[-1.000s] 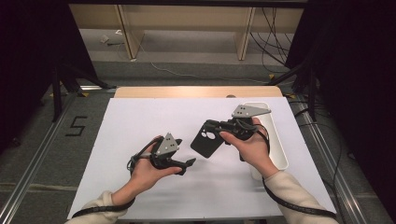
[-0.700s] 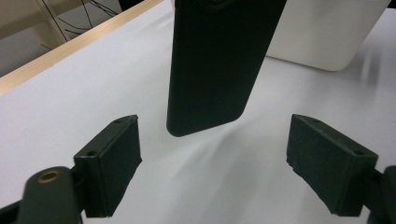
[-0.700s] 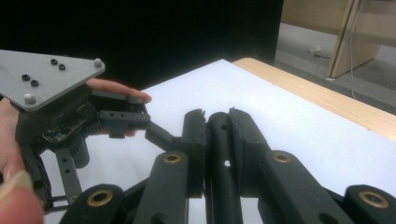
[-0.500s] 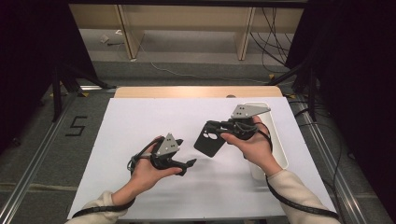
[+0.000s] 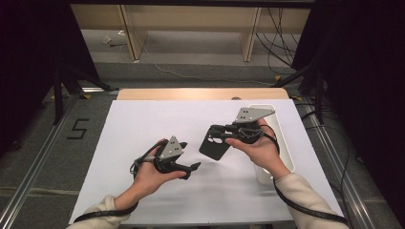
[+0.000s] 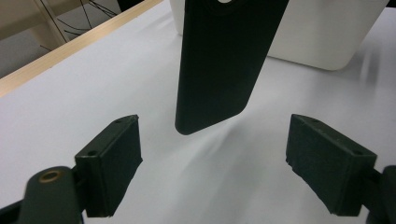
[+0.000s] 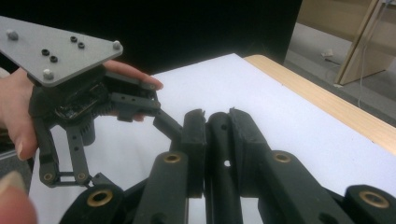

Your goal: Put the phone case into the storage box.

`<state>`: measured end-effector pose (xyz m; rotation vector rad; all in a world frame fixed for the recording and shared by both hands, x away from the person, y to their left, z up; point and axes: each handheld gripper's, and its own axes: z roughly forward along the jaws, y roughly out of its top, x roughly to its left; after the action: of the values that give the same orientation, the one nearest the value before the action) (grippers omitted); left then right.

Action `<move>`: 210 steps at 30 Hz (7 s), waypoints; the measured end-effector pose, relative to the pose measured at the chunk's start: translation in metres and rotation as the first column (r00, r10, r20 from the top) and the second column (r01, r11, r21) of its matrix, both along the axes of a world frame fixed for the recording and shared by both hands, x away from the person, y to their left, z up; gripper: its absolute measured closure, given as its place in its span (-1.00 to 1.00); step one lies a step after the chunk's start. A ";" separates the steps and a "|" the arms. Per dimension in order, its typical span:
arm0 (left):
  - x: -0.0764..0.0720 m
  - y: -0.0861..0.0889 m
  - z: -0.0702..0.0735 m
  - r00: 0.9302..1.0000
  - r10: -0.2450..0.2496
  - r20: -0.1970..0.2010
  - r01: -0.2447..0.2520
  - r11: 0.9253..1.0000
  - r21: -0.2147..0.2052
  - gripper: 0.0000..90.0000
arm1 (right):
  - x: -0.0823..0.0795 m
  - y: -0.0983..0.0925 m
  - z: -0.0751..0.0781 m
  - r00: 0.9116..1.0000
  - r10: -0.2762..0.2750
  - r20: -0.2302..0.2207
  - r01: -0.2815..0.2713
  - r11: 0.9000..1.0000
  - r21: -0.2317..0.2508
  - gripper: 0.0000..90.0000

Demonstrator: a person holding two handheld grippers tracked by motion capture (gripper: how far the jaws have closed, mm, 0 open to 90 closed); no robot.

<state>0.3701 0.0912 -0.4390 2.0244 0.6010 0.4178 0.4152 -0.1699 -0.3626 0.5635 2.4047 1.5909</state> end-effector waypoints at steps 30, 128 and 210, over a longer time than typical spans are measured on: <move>0.000 -0.002 0.000 1.000 -0.015 0.016 0.015 1.000 -0.002 -0.49 | -0.003 0.005 0.004 0.996 0.084 0.012 -0.084 0.996 -0.028 0.73; 0.005 -0.001 0.008 0.998 -0.021 -0.064 0.020 1.000 -0.015 0.77 | -0.008 0.008 -0.004 0.998 -0.002 0.067 -0.008 0.989 0.147 -0.66; 0.011 -0.041 0.010 0.995 0.073 -0.071 -0.078 0.995 -0.069 0.77 | -0.018 0.001 -0.028 0.962 -0.268 0.057 0.251 0.945 0.208 -0.99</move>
<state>0.3812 0.0499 -0.4288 1.9584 0.7269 0.3683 0.3975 -0.1692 -0.3905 0.7966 2.0247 1.7087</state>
